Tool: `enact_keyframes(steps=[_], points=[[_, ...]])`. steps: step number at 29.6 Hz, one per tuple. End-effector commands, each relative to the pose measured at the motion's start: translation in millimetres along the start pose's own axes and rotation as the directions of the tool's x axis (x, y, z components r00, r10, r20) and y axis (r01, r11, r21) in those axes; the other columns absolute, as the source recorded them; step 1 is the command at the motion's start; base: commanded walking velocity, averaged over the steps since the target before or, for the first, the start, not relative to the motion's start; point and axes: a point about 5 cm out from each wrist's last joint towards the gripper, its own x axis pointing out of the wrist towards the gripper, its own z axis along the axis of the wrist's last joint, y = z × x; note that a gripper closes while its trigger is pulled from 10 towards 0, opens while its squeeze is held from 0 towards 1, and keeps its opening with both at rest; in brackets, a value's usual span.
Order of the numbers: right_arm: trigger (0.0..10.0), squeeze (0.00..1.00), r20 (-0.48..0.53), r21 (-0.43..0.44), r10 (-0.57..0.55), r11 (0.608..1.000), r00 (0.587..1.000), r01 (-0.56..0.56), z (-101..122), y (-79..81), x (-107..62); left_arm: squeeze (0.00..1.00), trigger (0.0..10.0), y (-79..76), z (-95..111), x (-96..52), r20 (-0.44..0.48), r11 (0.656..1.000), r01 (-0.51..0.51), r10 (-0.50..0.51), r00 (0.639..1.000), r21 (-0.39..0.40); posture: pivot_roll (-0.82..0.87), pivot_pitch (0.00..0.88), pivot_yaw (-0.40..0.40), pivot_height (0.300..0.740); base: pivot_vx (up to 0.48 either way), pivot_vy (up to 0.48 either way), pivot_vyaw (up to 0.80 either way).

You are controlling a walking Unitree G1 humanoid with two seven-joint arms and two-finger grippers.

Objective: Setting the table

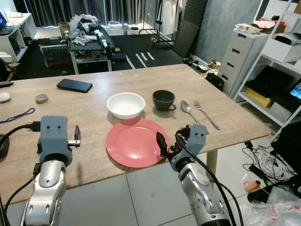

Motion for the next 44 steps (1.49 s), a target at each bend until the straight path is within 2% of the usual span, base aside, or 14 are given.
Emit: enact_keyframes(steps=[1,19,22,29,32,34,41,44], points=[[10.0,0.0,-0.014,-0.002,-0.008,1.0,1.0,0.008,-5,-0.8,-3.3,0.0,10.0,1.5,-6,-0.3,-0.02,1.0,-0.012,0.013,1.0,0.016,0.1,0.175,0.04,0.74,0.0,0.0,0.0],[10.0,0.0,-0.027,-0.003,-0.023,1.0,0.999,0.023,-8,-3.7,-5.2,0.0,10.0,1.0,-8,0.8,-0.023,1.0,-0.008,0.009,1.0,0.019,0.1,0.178,0.042,0.74,0.0,0.0,0.0],[10.0,0.0,-0.049,0.029,-0.044,0.999,0.998,0.046,-16,-7.0,-8.1,0.0,10.0,4.8,-10,-0.4,-0.03,1.0,-0.019,0.019,0.999,0.016,0.11,0.15,0.04,0.74,0.0,0.0,0.0],[10.0,0.0,-0.069,0.096,-0.065,0.993,0.995,0.072,-19,-13.6,-10.8,0.0,10.0,5.9,-11,-3.2,-0.043,1.0,-0.007,0.007,0.999,-0.001,0.12,0.143,0.038,0.74,0.0,0.0,0.0],[10.0,0.0,-0.086,0.234,-0.104,0.965,0.991,0.121,-22,-19.8,-10.2,0.0,10.0,6.6,-13,-5.9,-0.048,1.0,-0.001,0.002,0.999,0.005,0.13,0.135,0.037,0.74,0.0,0.0,0.0],[10.0,0.0,-0.091,0.264,-0.129,0.953,0.987,0.149,-24,-23.9,-8.1,0.0,10.0,7.9,-14,-6.4,-0.057,1.0,-0.006,0.006,0.998,0.0,0.14,0.134,0.036,0.74,0.0,0.0,0.0],[10.0,0.0,-0.131,0.254,-0.076,0.961,0.988,0.108,-32,-13.0,-2.5,0.0,10.0,8.9,-19,-3.5,-0.071,1.0,0.003,-0.003,0.997,-0.003,0.14,0.137,0.034,0.74,0.0,0.0,0.0],[10.0,0.0,-0.144,0.279,-0.043,0.957,0.989,0.082,-35,-3.4,-0.1,0.0,10.0,1.6,-19,12.4,-0.067,0.997,0.08,-0.08,0.995,-0.003,0.15,0.139,0.026,0.74,0.0,0.0,0.0]])
